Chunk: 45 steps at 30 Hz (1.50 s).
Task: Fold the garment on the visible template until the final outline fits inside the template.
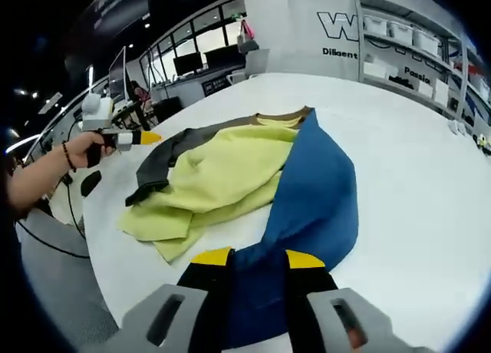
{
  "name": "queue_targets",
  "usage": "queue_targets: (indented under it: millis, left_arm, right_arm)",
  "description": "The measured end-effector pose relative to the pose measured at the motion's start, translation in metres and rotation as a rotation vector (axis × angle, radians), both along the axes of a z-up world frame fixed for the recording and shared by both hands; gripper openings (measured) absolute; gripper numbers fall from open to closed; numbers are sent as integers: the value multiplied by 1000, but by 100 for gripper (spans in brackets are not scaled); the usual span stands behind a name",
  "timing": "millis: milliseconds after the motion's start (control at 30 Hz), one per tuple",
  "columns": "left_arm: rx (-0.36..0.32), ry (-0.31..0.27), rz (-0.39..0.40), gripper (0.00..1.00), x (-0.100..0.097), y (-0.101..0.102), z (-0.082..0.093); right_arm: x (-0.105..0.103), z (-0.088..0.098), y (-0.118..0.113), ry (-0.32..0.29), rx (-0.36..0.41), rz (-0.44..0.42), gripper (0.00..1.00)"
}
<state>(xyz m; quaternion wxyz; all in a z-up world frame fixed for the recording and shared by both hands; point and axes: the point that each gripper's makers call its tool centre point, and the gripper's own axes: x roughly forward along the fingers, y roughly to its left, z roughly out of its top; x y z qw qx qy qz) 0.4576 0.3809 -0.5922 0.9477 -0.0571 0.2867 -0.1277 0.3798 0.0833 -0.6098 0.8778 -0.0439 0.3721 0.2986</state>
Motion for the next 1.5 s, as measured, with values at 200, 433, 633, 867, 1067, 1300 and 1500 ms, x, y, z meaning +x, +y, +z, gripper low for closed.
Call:
queue_targets:
  millis: [200, 433, 633, 867, 1067, 1300, 1500]
  left_arm:
    - [-97, -24, -155, 11, -14, -42, 16]
    - [-184, -20, -283, 19, -33, -76, 24]
    - [-120, -40, -459, 23, -57, -97, 23]
    - [-39, -20, -556, 26, -71, -103, 11]
    - [62, 0, -577, 26, -72, -101, -3]
    - [105, 23, -607, 21, -73, -104, -15]
    - [135, 44, -639, 13, -77, -108, -23]
  right_arm:
    - [-6, 3, 15, -14, 1, 34, 20]
    - [-12, 4, 31, -20, 5, 81, 20]
    - [-21, 1, 46, -20, 0, 148, 20]
    - [-29, 0, 59, -28, -8, 205, 21]
    - [-35, 2, 73, -45, -7, 275, 18]
    - [-44, -12, 82, -32, -97, 377, 15]
    - [-49, -22, 90, -27, -153, 439, 10]
